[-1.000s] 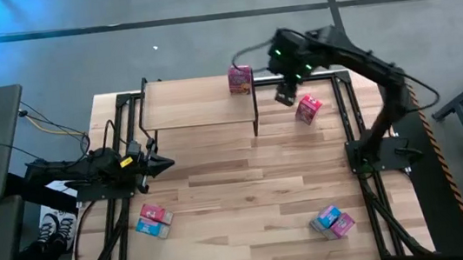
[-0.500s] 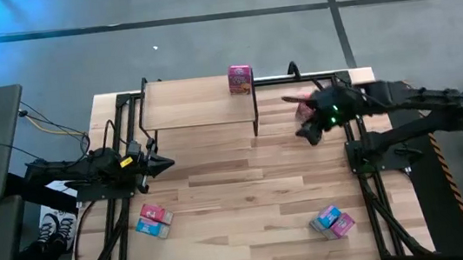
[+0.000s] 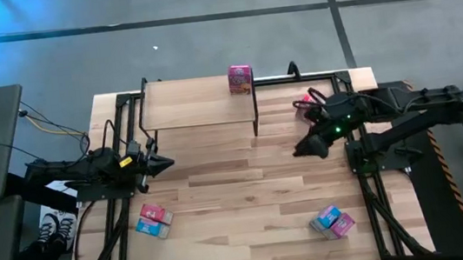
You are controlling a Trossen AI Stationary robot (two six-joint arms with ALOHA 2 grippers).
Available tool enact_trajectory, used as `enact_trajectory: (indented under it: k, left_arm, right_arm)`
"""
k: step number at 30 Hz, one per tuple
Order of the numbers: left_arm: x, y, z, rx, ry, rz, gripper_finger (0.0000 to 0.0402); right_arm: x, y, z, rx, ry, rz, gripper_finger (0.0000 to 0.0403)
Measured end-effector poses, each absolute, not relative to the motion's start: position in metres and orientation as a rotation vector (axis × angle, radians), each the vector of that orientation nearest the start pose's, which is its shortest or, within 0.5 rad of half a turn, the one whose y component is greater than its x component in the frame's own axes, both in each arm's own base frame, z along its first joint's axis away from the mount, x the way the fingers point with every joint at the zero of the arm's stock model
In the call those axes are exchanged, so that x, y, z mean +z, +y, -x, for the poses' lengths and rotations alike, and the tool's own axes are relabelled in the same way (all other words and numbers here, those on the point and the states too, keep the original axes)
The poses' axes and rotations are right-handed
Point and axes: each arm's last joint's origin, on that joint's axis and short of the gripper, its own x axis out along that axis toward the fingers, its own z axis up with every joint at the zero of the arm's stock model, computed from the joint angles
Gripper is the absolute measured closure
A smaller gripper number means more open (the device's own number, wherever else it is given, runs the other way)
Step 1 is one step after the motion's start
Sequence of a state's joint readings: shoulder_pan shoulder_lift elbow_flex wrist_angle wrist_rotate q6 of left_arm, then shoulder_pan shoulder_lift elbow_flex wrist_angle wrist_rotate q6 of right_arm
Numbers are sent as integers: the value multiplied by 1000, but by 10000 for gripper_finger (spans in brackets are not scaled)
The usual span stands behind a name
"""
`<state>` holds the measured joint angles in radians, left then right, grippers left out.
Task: Stack cereal on shelf
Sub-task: Put the purple cereal box on the shelf
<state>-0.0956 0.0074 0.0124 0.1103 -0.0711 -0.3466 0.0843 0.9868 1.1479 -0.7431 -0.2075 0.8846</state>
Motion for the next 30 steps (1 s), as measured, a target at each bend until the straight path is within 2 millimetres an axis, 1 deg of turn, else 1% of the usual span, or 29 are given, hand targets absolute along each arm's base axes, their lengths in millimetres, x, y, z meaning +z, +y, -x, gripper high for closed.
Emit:
enact_trajectory:
  k: [2, 4, 7, 9, 11, 13, 17, 20, 22, 24, 27, 30]
  left_arm:
    - [178, -7, -96, -29, -112, 358, 398]
    - [179, -6, -96, -5, -125, 372, 398]
    - [181, -5, -96, 28, -157, 383, 398]
    - [184, -4, -95, 34, -189, 410, 398]
    - [188, -4, -95, 21, -233, 483, 398]
    - [192, -4, -94, 24, -279, 520, 398]
    - [199, 0, -91, 106, -381, 531, 398]
    - [203, 2, -89, 155, -442, 591, 398]
    - [204, 3, -88, 191, -479, 667, 398]
    - [208, 3, -88, 182, -515, 713, 398]
    - [220, 2, -92, 127, -491, 713, 398]
    - [237, 1, -99, 145, -454, 691, 392]
  right_arm:
    - [377, 31, -187, 84, 734, -856, 190]
    - [380, 43, -186, 153, 832, -806, 190]
    - [374, 66, -178, 277, 1030, -708, 190]
    - [368, 82, -172, 344, 1157, -696, 190]
    - [362, 96, -165, 371, 1263, -687, 190]
    - [359, 112, -158, 395, 1332, -658, 190]
    - [358, 137, -143, 430, 1362, -600, 190]
    - [357, 148, -132, 393, 1352, -566, 190]
    - [356, 152, -125, 355, 1341, -544, 190]
    - [355, 155, -121, 318, 1318, -527, 190]
    - [355, 156, -120, 294, 1289, -508, 190]
    - [355, 155, -121, 297, 1280, -495, 190]
